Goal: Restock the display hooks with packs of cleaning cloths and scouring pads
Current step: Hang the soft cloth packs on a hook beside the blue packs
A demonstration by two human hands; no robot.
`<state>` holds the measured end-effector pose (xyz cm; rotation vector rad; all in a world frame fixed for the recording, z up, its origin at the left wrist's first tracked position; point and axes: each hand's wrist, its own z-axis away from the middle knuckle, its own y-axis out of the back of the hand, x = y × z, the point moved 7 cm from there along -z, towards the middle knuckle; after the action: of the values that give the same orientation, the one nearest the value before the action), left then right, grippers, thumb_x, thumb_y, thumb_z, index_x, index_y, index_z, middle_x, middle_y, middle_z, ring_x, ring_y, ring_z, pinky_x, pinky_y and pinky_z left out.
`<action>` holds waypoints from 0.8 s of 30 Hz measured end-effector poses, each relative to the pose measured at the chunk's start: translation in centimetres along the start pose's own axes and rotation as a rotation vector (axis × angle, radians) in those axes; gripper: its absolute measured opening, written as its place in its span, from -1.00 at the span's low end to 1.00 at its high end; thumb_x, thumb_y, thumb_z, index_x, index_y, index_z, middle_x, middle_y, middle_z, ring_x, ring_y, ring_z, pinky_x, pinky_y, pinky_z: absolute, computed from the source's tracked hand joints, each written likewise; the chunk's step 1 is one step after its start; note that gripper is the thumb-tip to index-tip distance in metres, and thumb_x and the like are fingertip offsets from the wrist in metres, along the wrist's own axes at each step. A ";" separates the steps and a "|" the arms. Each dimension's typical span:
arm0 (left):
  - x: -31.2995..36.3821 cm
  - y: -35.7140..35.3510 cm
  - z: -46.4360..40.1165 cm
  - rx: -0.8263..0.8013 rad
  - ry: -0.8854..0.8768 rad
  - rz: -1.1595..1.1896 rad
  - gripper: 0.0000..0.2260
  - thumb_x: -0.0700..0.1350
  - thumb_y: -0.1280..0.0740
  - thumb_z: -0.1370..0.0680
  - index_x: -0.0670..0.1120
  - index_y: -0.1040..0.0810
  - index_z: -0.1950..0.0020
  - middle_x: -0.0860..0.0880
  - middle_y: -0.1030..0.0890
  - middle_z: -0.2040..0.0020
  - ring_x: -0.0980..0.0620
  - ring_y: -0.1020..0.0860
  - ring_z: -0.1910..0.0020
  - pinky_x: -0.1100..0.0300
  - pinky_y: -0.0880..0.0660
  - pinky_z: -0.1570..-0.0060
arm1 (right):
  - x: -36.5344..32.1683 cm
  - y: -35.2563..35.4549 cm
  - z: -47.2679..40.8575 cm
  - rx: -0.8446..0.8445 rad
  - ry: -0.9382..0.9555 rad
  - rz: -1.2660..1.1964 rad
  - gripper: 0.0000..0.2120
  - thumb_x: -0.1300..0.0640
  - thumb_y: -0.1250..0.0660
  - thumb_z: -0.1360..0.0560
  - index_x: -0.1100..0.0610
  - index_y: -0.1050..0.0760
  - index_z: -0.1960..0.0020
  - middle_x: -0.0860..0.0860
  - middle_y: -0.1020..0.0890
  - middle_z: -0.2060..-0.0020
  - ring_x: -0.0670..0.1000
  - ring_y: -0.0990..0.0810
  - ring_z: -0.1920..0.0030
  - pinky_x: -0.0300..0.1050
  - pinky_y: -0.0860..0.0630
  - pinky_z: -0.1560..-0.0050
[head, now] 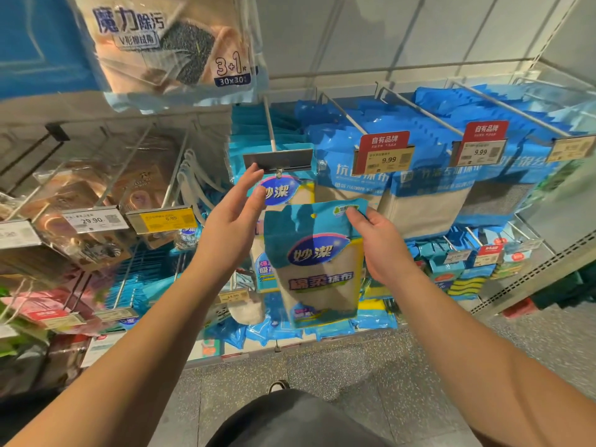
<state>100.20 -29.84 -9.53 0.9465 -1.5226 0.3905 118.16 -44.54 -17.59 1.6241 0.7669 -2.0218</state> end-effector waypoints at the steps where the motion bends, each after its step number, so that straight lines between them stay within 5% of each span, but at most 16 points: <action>1: 0.1 0.1 0.0 -0.005 0.001 -0.005 -0.68 -0.02 -0.17 -0.71 0.09 -0.43 -0.47 0.21 -0.36 -0.52 0.30 -0.52 -0.26 0.64 -0.36 0.08 | -0.1 -0.3 -0.6 -0.005 -0.001 0.052 -0.87 0.02 -0.30 -0.62 -0.01 -0.62 -0.03 -0.04 -0.72 0.00 0.01 -0.67 -0.10 0.19 -0.51 -0.28; 5: 0.0 0.4 -0.2 -0.027 -0.036 -0.119 -0.66 0.03 -0.16 -0.71 0.15 -0.41 -0.49 0.28 -0.35 -0.50 0.62 -0.33 -0.22 0.49 -0.33 -0.20 | -0.4 -2.6 -2.6 -0.055 -0.028 0.103 -0.80 -0.01 -0.32 -0.60 0.03 -0.61 -0.16 -0.12 -0.70 -0.02 -0.16 -0.65 -0.07 -0.11 -0.53 -0.22; 7: -0.1 0.6 -0.3 -0.026 -0.048 -0.175 -0.65 0.03 -0.15 -0.71 0.14 -0.40 -0.50 0.30 -0.35 -0.46 0.48 -0.34 -0.30 0.35 -0.32 -0.31 | -0.5 -4.0 -3.7 -0.070 -0.039 0.054 -0.75 0.05 -0.33 -0.60 0.11 -0.57 -0.23 -0.05 -0.69 -0.05 -0.13 -0.65 -0.05 -0.23 -0.57 -0.12; 11: 0.2 0.6 -0.4 -0.037 -0.052 -0.238 -0.63 0.04 -0.12 -0.71 0.11 -0.37 -0.53 0.24 -0.34 -0.45 0.15 -0.34 -0.44 0.42 -0.31 -0.26 | -0.7 -5.5 -5.3 -0.027 -0.058 -0.001 -0.37 -0.10 -0.45 -0.49 0.15 -0.40 -0.44 0.01 -0.53 -0.34 -0.02 -0.48 -0.32 0.07 -0.42 -0.40; 15: 0.2 0.6 -0.4 -0.055 -0.038 -0.227 -0.62 0.05 -0.10 -0.71 0.14 -0.35 -0.53 0.20 -0.34 -0.46 0.11 -0.32 -0.46 0.11 -0.39 -0.35 | -0.3 -5.6 -6.7 -0.020 -0.080 -0.013 -0.72 -0.03 -0.39 -0.55 0.05 -0.55 -0.22 -0.01 -0.65 -0.18 -0.01 -0.57 -0.22 0.05 -0.50 -0.32; 17: 0.3 0.7 -0.4 -0.062 -0.051 -0.234 -0.63 0.05 -0.10 -0.71 0.15 -0.35 -0.53 0.26 -0.32 -0.45 0.13 -0.30 -0.46 0.06 -0.37 -0.39 | -0.2 -5.5 -7.0 0.003 -0.093 -0.010 -0.68 -0.04 -0.40 -0.54 0.06 -0.53 -0.24 -0.02 -0.65 -0.17 -0.01 -0.58 -0.21 0.06 -0.51 -0.31; 20: 0.1 0.8 -0.5 -0.064 -0.069 -0.246 -0.64 0.02 -0.10 -0.72 0.14 -0.35 -0.52 0.28 -0.32 -0.44 0.15 -0.29 -0.46 0.19 -0.31 -0.41 | -0.1 -5.5 -7.5 0.037 -0.123 -0.015 -0.59 -0.02 -0.39 -0.55 0.09 -0.49 -0.35 -0.02 -0.66 -0.11 -0.01 -0.61 -0.13 0.03 -0.58 -0.20; 24: -0.3 0.7 -0.6 -0.078 -0.084 -0.282 -0.64 0.00 -0.10 -0.72 0.11 -0.36 -0.53 0.29 -0.30 -0.48 0.19 -0.28 -0.45 0.63 -0.16 -0.20 | 0.0 -5.9 -8.2 0.025 -0.132 -0.018 -0.81 0.00 -0.38 -0.55 -0.01 -0.60 -0.14 0.00 -0.71 -0.02 0.05 -0.67 -0.09 0.01 -0.64 -0.06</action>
<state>100.05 -28.87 -9.50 1.1091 -1.4430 0.0894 120.43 -34.74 -17.97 1.4845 0.7126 -2.1352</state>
